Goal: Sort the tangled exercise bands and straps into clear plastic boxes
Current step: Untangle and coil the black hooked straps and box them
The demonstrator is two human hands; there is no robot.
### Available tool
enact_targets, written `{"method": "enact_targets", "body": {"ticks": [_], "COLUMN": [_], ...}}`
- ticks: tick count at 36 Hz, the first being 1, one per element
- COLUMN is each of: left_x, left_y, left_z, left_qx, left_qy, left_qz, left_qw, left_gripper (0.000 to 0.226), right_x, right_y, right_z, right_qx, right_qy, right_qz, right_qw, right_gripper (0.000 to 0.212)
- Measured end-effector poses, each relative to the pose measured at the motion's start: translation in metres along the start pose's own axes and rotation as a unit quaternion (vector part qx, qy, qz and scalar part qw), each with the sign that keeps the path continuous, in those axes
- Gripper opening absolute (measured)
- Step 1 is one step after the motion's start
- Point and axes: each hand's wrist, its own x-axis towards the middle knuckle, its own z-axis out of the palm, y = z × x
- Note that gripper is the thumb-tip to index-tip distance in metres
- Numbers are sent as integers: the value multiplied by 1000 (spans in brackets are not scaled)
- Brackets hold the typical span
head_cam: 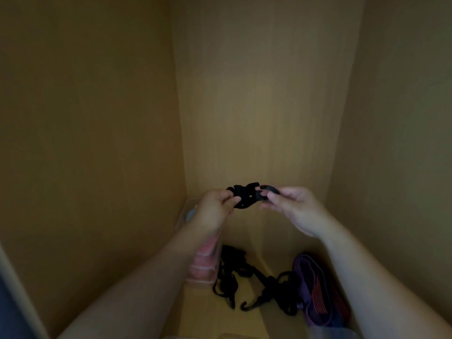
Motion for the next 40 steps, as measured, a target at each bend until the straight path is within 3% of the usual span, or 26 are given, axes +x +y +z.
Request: {"method": "enact_targets", "body": {"ticks": [4,9,12,14,18,21,25,29,32,34,36,40], "left_x": [-12,-20,-23,-23,-16,-17,-28,-33,-30,-26,-20,-20], "left_y": [-1,1,2,-3,-12,-13,1,8,18,20,17,18], "left_z": [-1,-1,2,4,12,12,7,19,23,23,20,15], "left_qx": [130,185,179,177,180,175,103,-2,-134,-238,-248,-221], "left_qy": [-57,-105,-114,-115,-86,-85,-87,3,59,44,12,-18], "left_qz": [127,256,284,300,312,315,275,184,77,-39,-126,-149], "left_qw": [982,943,935,930,929,929,952,983,986,970,960,964], "left_gripper": [19,17,23,30,6,9,23,19,9,28,36,20], "right_x": [2,6,8,9,10,10,11,13,13,12,10,7], "right_y": [1,4,3,2,5,7,8,11,15,17,18,17], "right_z": [0,6,7,7,10,12,10,16,15,12,12,15], "right_qx": [-78,-145,-178,-170,-126,-110,-1,-54,-75,-78,-82,-97], "right_qy": [0,59,92,81,68,94,143,194,215,217,222,222], "right_qz": [-6,-34,-34,11,98,97,83,21,-10,-22,-38,-56], "right_qw": [997,987,979,982,985,985,986,979,974,973,971,969], "right_gripper": [16,24,28,33,43,42,36,32,32,33,33,30]}}
